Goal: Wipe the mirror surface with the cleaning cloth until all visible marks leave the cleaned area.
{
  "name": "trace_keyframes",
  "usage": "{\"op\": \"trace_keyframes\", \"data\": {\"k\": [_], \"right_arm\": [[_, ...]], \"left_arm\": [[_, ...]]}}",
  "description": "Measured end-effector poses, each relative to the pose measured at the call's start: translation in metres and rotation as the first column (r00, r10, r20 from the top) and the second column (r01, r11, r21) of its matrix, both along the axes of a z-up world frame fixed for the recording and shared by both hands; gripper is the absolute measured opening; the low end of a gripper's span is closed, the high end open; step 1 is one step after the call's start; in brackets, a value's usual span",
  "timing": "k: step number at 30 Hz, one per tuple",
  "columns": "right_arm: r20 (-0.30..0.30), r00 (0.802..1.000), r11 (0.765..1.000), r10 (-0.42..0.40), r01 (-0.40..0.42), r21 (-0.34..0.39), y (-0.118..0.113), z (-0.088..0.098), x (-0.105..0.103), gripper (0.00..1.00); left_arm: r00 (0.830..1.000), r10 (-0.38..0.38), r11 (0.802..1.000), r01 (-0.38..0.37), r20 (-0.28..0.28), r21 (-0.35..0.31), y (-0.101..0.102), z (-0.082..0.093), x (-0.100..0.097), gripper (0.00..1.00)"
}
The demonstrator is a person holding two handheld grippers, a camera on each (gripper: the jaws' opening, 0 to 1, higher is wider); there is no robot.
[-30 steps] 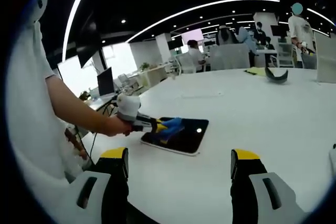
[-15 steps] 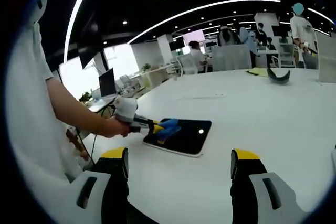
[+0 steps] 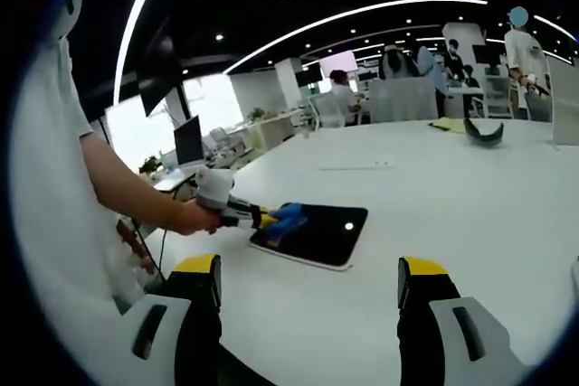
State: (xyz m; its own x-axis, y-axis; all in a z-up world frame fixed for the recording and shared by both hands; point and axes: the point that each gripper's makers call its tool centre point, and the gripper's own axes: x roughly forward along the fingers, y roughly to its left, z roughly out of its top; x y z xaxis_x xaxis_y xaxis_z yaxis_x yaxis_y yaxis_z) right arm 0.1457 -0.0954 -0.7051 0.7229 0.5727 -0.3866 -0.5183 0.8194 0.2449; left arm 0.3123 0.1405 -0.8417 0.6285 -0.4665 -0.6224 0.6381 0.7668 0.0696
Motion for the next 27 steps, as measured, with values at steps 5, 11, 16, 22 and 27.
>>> {"op": "trace_keyframes", "data": {"k": [5, 11, 16, 22, 27], "right_arm": [[0.005, 1.0, 1.0, 0.0, 0.0, -0.004, -0.002, 0.003, 0.001, 0.79], [0.009, 1.0, 1.0, 0.007, -0.007, -0.006, 0.0, 0.004, 0.003, 0.79], [0.01, 1.0, 1.0, 0.014, -0.014, -0.005, 0.004, 0.002, 0.001, 0.78], [0.015, 1.0, 1.0, 0.008, -0.009, 0.005, 0.002, 0.002, -0.002, 0.78], [0.014, 1.0, 1.0, 0.007, -0.007, 0.002, -0.001, 0.002, -0.005, 0.78]], "left_arm": [[1.0, 0.012, 1.0, -0.012, 0.001, -0.002, 0.006, 0.001, -0.001, 0.06], [0.999, 0.037, 0.999, -0.037, 0.0, -0.006, 0.016, 0.0, -0.002, 0.06], [0.999, 0.045, 0.999, -0.045, -0.005, 0.004, 0.025, 0.001, -0.005, 0.06], [0.996, 0.085, 0.996, -0.085, -0.022, -0.008, 0.035, 0.0, -0.008, 0.06], [0.992, 0.12, 0.993, -0.12, -0.036, -0.011, 0.033, 0.0, -0.008, 0.06]]}}
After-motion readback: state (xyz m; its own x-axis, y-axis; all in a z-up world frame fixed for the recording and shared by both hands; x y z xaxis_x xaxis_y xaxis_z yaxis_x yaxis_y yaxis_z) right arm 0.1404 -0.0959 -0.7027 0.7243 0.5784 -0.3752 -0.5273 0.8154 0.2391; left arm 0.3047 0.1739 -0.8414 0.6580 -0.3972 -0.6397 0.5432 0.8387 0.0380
